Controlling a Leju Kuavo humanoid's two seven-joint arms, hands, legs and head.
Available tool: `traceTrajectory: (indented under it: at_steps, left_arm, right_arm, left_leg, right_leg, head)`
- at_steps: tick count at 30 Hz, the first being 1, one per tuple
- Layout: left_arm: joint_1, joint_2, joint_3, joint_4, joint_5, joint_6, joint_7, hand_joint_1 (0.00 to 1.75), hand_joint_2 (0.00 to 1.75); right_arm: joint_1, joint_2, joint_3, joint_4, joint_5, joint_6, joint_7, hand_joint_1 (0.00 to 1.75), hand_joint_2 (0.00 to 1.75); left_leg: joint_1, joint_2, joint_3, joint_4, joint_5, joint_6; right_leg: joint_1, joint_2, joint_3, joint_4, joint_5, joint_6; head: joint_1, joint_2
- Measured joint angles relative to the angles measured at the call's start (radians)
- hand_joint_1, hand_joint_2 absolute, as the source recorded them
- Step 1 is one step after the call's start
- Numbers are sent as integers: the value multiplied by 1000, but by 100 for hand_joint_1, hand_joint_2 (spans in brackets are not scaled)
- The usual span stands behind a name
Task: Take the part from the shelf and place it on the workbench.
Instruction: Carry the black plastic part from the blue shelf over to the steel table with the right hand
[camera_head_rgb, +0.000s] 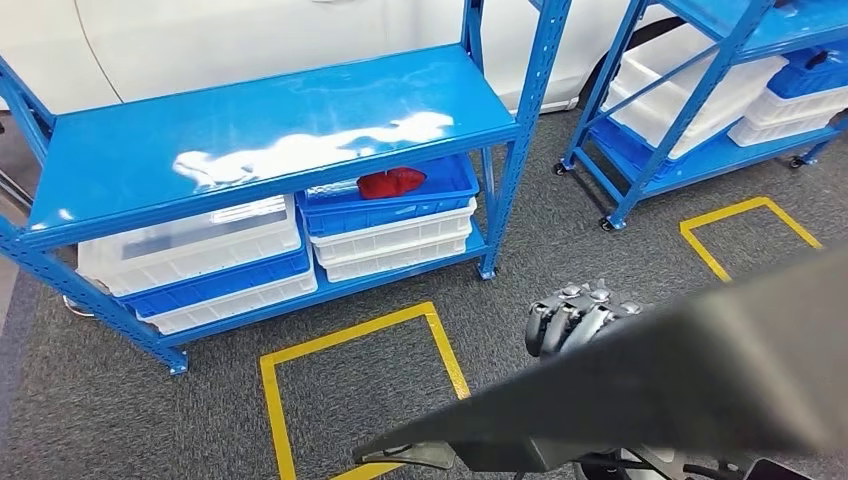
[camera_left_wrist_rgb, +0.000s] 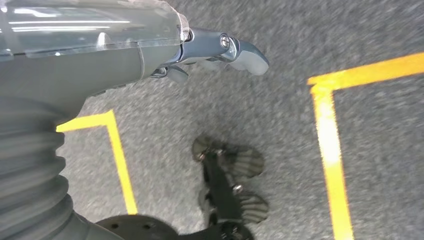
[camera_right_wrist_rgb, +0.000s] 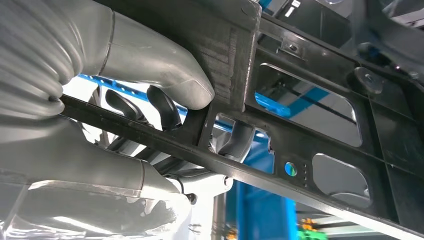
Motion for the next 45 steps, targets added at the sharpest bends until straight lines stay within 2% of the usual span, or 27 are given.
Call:
traceTrajectory:
  at_steps: [1,3,5,6,7,8,10,12,14,16,18,20,21,22,23,25,27,29,30,32,34,36,37,39,41,43,45]
  left_arm:
    - [-2,1,0,0,-2,5,-7,0,175]
    - [-2,2,0,0,-8,15,-10,0,175]
    - [-1,3,0,0,-9,25,-6,0,175]
    - [-1,4,0,0,-8,29,-2,0,175]
    - [-2,3,0,0,-5,33,1,0,175]
    - [-3,2,0,0,-2,36,4,0,175]
    - [-5,-3,0,0,1,41,7,0,175]
    - [-5,-8,0,0,2,46,7,0,175]
    - [-6,-13,0,0,1,48,6,0,175]
    - [-8,-18,0,0,-5,48,4,0,175]
    - [-4,-20,0,0,-14,47,3,0,175]
    - [3,-21,-1,0,-24,47,5,0,175]
    - [5,-22,-2,0,-30,47,7,0,175]
    - [6,-23,-3,0,-36,46,9,0,175]
    - [6,-24,-4,0,-41,46,10,0,175]
    - [6,-26,-7,0,-53,46,12,0,175]
    - [6,-28,-13,0,-63,46,14,0,175]
    - [5,-31,-21,0,-70,46,15,0,175]
    - [3,-33,-25,0,-73,45,16,0,175]
    - [2,-37,-30,0,-78,44,15,0,175]
    - [5,-37,-32,0,-81,42,14,0,175]
    - [8,-36,-34,0,-82,41,14,0,175]
    - [7,-35,-35,0,-83,41,14,0,175]
    - [4,-34,-37,0,-83,40,12,0,175]
    - [2,-32,-37,0,-83,37,6,0,175]
    - [1,-29,-37,0,-83,31,2,0,175]
    - [-1,-26,-37,0,-82,27,-1,0,175]
  right_arm:
    - [-3,0,0,-10,-2,-13,0,175,175]
    - [-13,-2,0,-22,-10,-43,0,175,175]
    - [-20,-6,1,-24,-23,-62,0,175,175]
    - [-23,-8,2,-24,-30,-64,0,175,175]
    - [-28,-11,4,-24,-37,-65,0,175,175]
    - [-36,-13,8,-23,-43,-66,0,175,175]
    - [-56,-16,19,-22,-54,-71,0,175,175]
    - [-69,-20,29,-19,-59,-80,0,175,175]
    - [-71,-23,37,-16,-58,-88,0,175,175]
    - [-71,-25,43,-15,-51,-94,0,175,175]
    - [-68,-27,48,-12,-43,-100,0,175,175]
    - [-59,-27,51,-8,-33,-103,0,175,175]
    - [-54,-28,52,-5,-26,-104,0,175,175]
    - [-50,-29,54,-3,-20,-106,0,175,175]
    - [-48,-29,57,-2,-14,-110,0,175,175]
    - [-48,-30,62,-1,-4,-122,1,175,175]
    - [-48,-30,69,-1,7,-139,2,175,175]
    - [-44,-32,75,-1,15,-156,2,175,175]
    - [-40,-33,77,-1,18,-165,1,175,175]
    - [-37,-37,81,-1,20,-181,0,175,175]
    - [-36,-39,86,-1,21,-191,0,175,175]
    - [-33,-40,90,-1,21,-196,0,175,175]
    - [-32,-41,91,-3,21,-198,0,175,175]
    - [-32,-41,94,-9,20,-206,0,175,175]
    - [-36,-42,98,-19,20,-215,0,175,175]
    - [-40,-43,102,-26,20,-223,0,175,175]
    - [-41,-45,103,-32,18,-227,0,175,175]
  left_leg:
    - [1,12,0,-4,4,7]
    - [0,39,-3,-6,7,14]
    - [-4,66,-6,-6,8,16]
    - [-4,80,-7,-6,8,16]
    - [-5,93,-7,-5,8,16]
    - [-6,104,-6,-5,7,15]
    - [-9,124,-3,-4,5,10]
    - [-13,141,-2,-4,3,1]
    - [-14,154,1,-6,1,-10]
    - [-12,123,-5,18,-21,-19]
    - [-9,70,-47,119,-82,-24]
    - [-8,52,-107,249,-134,-27]
    - [-8,50,-122,277,-134,-28]
    - [-7,49,-118,264,-113,-29]
    - [-6,44,-97,214,-76,-28]
    - [0,6,-39,78,-12,-25]
    - [2,-25,-11,9,4,-21]
    - [0,-16,-9,3,4,-11]
    - [1,-5,-8,0,7,-4]
    - [3,19,-7,-7,13,10]
    - [-1,45,-8,-9,13,17]
    - [-4,73,-8,-8,11,18]
    - [-5,86,-8,-8,10,18]
    - [-6,109,-4,-8,7,14]
    - [-10,126,2,-8,2,6]
    - [-14,144,7,-8,-3,-4]
    - [-13,157,12,-9,-8,-16]
  right_leg:
    - [1,-23,-13,27,-18,4]
    - [1,-78,-64,141,-83,12]
    - [-3,-98,-116,259,-131,17]
    - [-5,-102,-119,274,-130,18]
    - [-6,-106,-100,247,-111,17]
    - [-6,-116,-63,185,-81,14]
    - [2,-160,15,44,-37,2]
    - [12,-182,41,-13,-30,-12]
    - [12,-160,38,-18,-25,-23]
    - [5,-140,40,-28,-16,-35]
    - [2,-119,40,-33,-10,-43]
    - [3,-93,38,-33,-9,-46]
    - [3,-79,38,-32,-8,-46]
    - [3,-64,39,-30,-8,-46]
    - [2,-50,40,-28,-9,-44]
    - [3,-26,38,-20,-12,-38]
    - [3,-3,29,-13,-11,-26]
    - [1,18,20,-14,-6,-12]
    - [0,13,17,-12,-6,-7]
    - [2,-32,-9,40,-39,1]
    - [0,-84,-71,168,-104,7]
    - [-5,-99,-124,276,-139,12]
    - [-6,-102,-124,276,-128,13]
    - [-7,-122,-63,163,-67,9]
    - [2,-166,8,29,-26,-4]
    - [11,-181,26,-13,-23,-16]
    - [10,-157,26,-18,-19,-26]
  head:
    - [0,0]
    - [1,0]
    - [1,0]
    - [1,0]
    - [1,0]
    - [1,0]
    - [1,0]
    - [1,0]
    - [1,0]
    - [1,0]
    - [1,0]
    - [0,0]
    - [0,0]
    - [0,0]
    - [0,0]
    - [1,0]
    - [1,0]
    - [0,0]
    - [0,0]
    - [1,0]
    - [1,0]
    - [1,0]
    - [1,0]
    - [1,0]
    - [1,0]
    - [1,0]
    - [1,0]
